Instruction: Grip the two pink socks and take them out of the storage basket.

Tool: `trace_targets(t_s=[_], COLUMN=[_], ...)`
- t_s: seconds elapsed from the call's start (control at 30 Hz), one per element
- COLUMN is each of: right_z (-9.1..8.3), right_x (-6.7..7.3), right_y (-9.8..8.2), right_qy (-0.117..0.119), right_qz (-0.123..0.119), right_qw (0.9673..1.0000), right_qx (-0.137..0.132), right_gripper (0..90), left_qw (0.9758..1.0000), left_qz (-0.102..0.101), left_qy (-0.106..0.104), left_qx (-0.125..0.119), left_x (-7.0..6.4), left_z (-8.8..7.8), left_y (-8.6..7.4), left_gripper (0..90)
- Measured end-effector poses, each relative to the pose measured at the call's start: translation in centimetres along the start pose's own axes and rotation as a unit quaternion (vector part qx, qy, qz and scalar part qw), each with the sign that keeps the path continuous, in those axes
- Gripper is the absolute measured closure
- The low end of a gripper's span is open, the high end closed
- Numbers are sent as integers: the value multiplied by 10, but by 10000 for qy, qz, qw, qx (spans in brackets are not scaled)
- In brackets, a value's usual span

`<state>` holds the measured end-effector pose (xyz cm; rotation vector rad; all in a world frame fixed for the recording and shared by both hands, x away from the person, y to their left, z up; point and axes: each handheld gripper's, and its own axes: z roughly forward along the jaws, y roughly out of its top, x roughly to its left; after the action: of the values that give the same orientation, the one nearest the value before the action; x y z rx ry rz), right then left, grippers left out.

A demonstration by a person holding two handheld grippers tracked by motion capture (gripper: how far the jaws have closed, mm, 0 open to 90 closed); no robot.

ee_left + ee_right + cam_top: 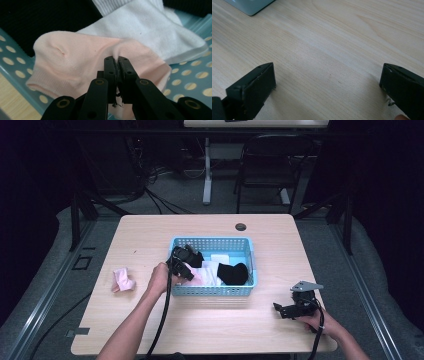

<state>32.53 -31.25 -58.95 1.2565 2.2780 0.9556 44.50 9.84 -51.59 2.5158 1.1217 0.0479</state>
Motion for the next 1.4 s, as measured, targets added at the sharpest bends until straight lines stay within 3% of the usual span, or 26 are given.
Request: trace_targets(t_s=[0.57,1.07,1.4], right_z=[0,0,0], right_x=[0,0,0], right_y=[0,0,0], right_qy=[1,1,0], right_qz=[-1,-1,1], right_qw=[10000,10000,10000], right_qx=[-1,-2,-4], right_gripper=[0,0,0], left_qw=[9970,9949,9921], left_qz=[13,119,120], left_qy=[35,119,186], left_qx=[-777,-999,-1233], left_x=[1,1,3], left_z=[-57,-96,-125], left_y=[3,9,8], left_gripper=[867,867,867])
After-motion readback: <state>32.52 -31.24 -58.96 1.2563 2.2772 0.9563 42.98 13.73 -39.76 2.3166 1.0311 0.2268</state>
